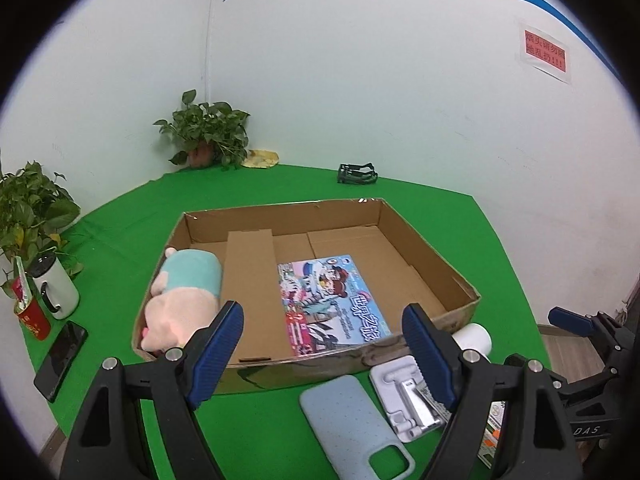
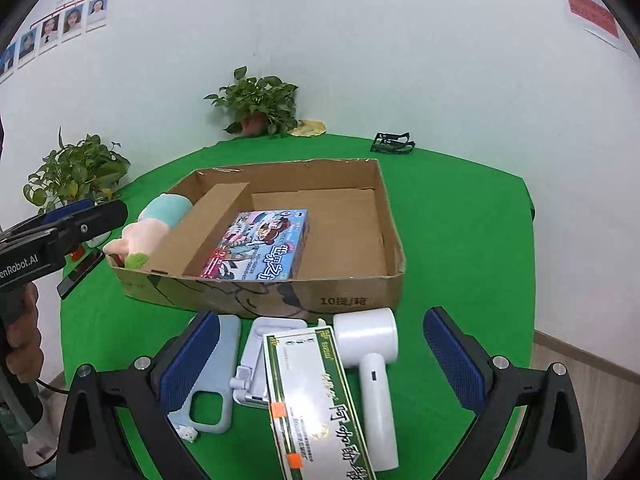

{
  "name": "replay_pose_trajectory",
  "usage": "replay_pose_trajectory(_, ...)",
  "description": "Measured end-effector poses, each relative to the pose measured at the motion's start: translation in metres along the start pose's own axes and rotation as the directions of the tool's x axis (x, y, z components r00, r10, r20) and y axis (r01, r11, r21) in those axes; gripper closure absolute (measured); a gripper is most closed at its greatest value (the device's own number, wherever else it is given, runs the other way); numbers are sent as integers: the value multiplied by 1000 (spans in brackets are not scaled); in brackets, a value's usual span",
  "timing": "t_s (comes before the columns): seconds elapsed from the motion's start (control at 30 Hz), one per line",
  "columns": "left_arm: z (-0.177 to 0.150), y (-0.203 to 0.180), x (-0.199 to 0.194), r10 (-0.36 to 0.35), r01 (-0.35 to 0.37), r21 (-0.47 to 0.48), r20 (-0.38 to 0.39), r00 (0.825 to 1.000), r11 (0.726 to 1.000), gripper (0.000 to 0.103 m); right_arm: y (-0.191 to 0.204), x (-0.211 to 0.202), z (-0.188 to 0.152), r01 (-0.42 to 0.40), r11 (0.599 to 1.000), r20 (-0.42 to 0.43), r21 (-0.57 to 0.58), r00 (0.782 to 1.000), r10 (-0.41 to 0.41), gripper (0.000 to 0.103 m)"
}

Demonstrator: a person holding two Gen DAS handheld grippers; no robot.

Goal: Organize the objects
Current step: 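Withdraw the left gripper from the open box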

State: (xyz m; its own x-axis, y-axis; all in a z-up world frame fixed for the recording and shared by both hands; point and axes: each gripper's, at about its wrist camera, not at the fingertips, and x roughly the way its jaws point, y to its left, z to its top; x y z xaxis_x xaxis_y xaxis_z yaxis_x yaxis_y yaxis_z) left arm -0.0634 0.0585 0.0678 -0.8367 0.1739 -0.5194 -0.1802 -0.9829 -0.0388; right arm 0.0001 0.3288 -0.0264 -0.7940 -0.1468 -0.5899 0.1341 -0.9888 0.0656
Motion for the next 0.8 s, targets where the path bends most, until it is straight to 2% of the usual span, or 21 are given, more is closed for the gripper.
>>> replay_pose_trajectory(0.23,-10,-15,18,-84,82,-28,-84,993,996,21,-5,-11,-8,-30,999,28,-38,999,31,0)
replay_pose_trajectory(0.43,-23,-23,34,-153,144,-66,-159,975,987,21,-7,-6,-18,-85,995,-1,-61,996,85,0)
replay_pose_trajectory(0.63,-36,-33,48,-185,170,-84,-219,958,982,21,-3,-1,-29,-128,989,-12,-73,992,128,0)
replay_pose_trajectory(0.8,-48,-35,57,-214,193,-105,-258,942,976,21,-1,7,-41,-123,989,-21,-78,992,122,0)
